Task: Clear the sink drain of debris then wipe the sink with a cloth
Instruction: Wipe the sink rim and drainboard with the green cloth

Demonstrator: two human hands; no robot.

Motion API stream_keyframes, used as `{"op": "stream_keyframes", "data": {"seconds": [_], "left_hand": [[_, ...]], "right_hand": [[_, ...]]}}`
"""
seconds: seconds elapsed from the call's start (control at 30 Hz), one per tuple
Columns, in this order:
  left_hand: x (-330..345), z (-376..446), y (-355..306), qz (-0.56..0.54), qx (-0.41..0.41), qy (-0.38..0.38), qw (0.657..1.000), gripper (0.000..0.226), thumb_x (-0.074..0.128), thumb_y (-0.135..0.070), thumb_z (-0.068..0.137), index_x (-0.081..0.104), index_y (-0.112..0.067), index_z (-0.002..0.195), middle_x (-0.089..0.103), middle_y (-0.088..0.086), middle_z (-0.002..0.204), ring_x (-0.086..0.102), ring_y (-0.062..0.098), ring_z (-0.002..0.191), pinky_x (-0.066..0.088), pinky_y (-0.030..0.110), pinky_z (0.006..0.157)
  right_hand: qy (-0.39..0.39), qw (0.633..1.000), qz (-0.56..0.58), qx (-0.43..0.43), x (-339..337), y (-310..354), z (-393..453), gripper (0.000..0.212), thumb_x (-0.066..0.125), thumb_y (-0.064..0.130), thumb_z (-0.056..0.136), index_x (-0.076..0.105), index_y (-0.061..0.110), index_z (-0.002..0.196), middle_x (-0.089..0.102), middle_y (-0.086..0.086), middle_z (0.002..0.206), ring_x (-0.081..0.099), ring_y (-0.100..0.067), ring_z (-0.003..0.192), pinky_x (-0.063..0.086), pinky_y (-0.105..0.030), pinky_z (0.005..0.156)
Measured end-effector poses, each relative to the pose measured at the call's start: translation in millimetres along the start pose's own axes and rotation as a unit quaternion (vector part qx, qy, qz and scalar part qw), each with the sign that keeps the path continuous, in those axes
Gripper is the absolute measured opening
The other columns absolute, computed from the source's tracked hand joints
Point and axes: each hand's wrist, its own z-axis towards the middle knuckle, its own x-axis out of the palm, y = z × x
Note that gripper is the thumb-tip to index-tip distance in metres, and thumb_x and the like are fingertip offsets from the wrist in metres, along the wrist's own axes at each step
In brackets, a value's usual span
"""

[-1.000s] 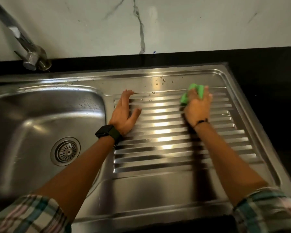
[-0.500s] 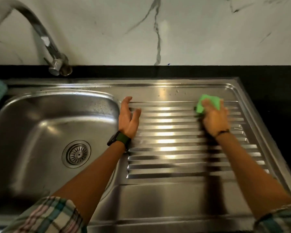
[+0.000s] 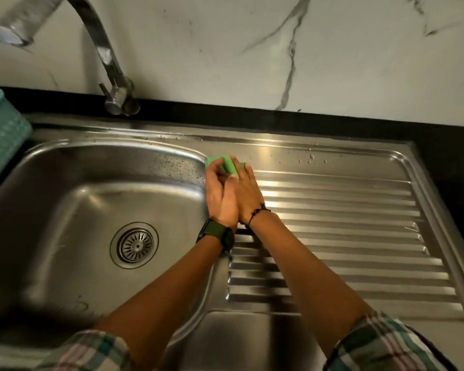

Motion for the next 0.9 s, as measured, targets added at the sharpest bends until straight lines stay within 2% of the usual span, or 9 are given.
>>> {"op": "stream_keyframes", "data": {"seconds": [0.13, 0.23, 0.33, 0.43, 0.5, 0.57, 0.7, 0.8, 0.9], "left_hand": [[0, 9, 5, 0.065, 0.017, 0.032, 0.997, 0.035, 0.039, -0.027, 0.079, 0.046, -0.023, 0.113, 0.054, 0.005, 0.116, 0.051, 0.025, 0.110, 0.042, 0.050, 0.098], [8, 18, 5, 0.161, 0.070, 0.091, 0.980, 0.041, 0.038, -0.028, 0.082, 0.044, -0.014, 0.120, 0.047, 0.001, 0.118, 0.047, 0.019, 0.107, 0.039, 0.048, 0.101], [13, 23, 9, 0.214, 0.097, 0.123, 0.964, 0.044, 0.037, -0.032, 0.084, 0.042, -0.012, 0.123, 0.044, 0.002, 0.123, 0.038, 0.007, 0.103, 0.037, 0.043, 0.102], [13, 24, 11, 0.184, 0.067, 0.120, 0.973, 0.048, 0.040, -0.035, 0.082, 0.040, -0.015, 0.126, 0.043, 0.007, 0.131, 0.042, 0.011, 0.103, 0.042, 0.037, 0.094], [11, 26, 11, 0.124, 0.029, 0.086, 0.988, 0.050, 0.042, -0.034, 0.079, 0.039, -0.018, 0.126, 0.046, 0.004, 0.123, 0.045, 0.013, 0.102, 0.042, 0.032, 0.086], [11, 30, 6, 0.077, 0.023, 0.058, 0.995, 0.051, 0.044, -0.030, 0.078, 0.039, -0.017, 0.126, 0.047, 0.003, 0.122, 0.047, 0.018, 0.109, 0.042, 0.034, 0.090], [33, 61, -3, 0.057, 0.021, 0.053, 0.997, 0.051, 0.044, -0.025, 0.080, 0.038, -0.012, 0.129, 0.043, 0.009, 0.136, 0.041, 0.024, 0.126, 0.033, 0.045, 0.109], [35, 73, 5, 0.052, 0.040, 0.013, 0.998, 0.045, 0.044, -0.018, 0.084, 0.039, -0.009, 0.127, 0.046, 0.012, 0.132, 0.046, 0.018, 0.119, 0.039, 0.036, 0.105], [27, 77, 13, -0.074, 0.050, -0.053, 0.995, 0.042, 0.041, -0.007, 0.079, 0.039, -0.005, 0.121, 0.050, 0.007, 0.116, 0.052, 0.005, 0.102, 0.047, 0.021, 0.090]], "right_hand": [[0.057, 0.997, -0.021, -0.046, -7, -21, 4, 0.056, 0.042, 0.026, 0.094, 0.021, 0.027, 0.146, 0.020, 0.000, 0.156, 0.002, -0.023, 0.146, 0.002, -0.040, 0.120], [0.002, 0.998, 0.003, 0.055, -26, -75, -3, 0.065, 0.052, 0.009, 0.084, 0.031, 0.027, 0.143, 0.029, 0.001, 0.153, 0.007, -0.030, 0.146, 0.005, -0.046, 0.119], [-0.025, 0.979, -0.019, 0.202, -52, -150, -20, 0.068, 0.048, 0.002, 0.082, 0.030, 0.027, 0.144, 0.026, 0.004, 0.155, 0.005, -0.030, 0.146, 0.002, -0.048, 0.118], [-0.046, 0.946, -0.023, 0.320, -65, -195, -37, 0.066, 0.045, 0.002, 0.085, 0.029, 0.023, 0.145, 0.021, -0.001, 0.156, 0.001, -0.032, 0.146, -0.002, -0.052, 0.117], [-0.069, 0.931, -0.013, 0.358, -63, -197, -33, 0.060, 0.043, 0.003, 0.087, 0.031, 0.020, 0.143, 0.021, -0.003, 0.156, 0.000, -0.035, 0.145, -0.003, -0.053, 0.117], [-0.084, 0.926, -0.021, 0.368, -59, -186, -22, 0.053, 0.041, 0.007, 0.090, 0.033, 0.015, 0.142, 0.022, -0.008, 0.155, -0.002, -0.039, 0.144, -0.002, -0.054, 0.116], [-0.138, 0.930, 0.064, 0.334, -29, -116, 5, 0.051, 0.038, 0.019, 0.093, 0.030, 0.018, 0.144, 0.017, -0.010, 0.155, 0.011, -0.030, 0.143, 0.007, -0.033, 0.114], [-0.082, 0.985, 0.079, 0.128, 5, -47, 37, 0.046, 0.032, 0.026, 0.098, 0.026, 0.028, 0.144, 0.011, 0.003, 0.158, 0.001, -0.020, 0.146, -0.005, -0.028, 0.115], [-0.001, 0.999, 0.032, -0.030, 12, -34, 66, 0.049, 0.033, 0.029, 0.097, 0.022, 0.029, 0.145, 0.012, 0.004, 0.158, -0.008, -0.019, 0.146, -0.012, -0.036, 0.114]]}}
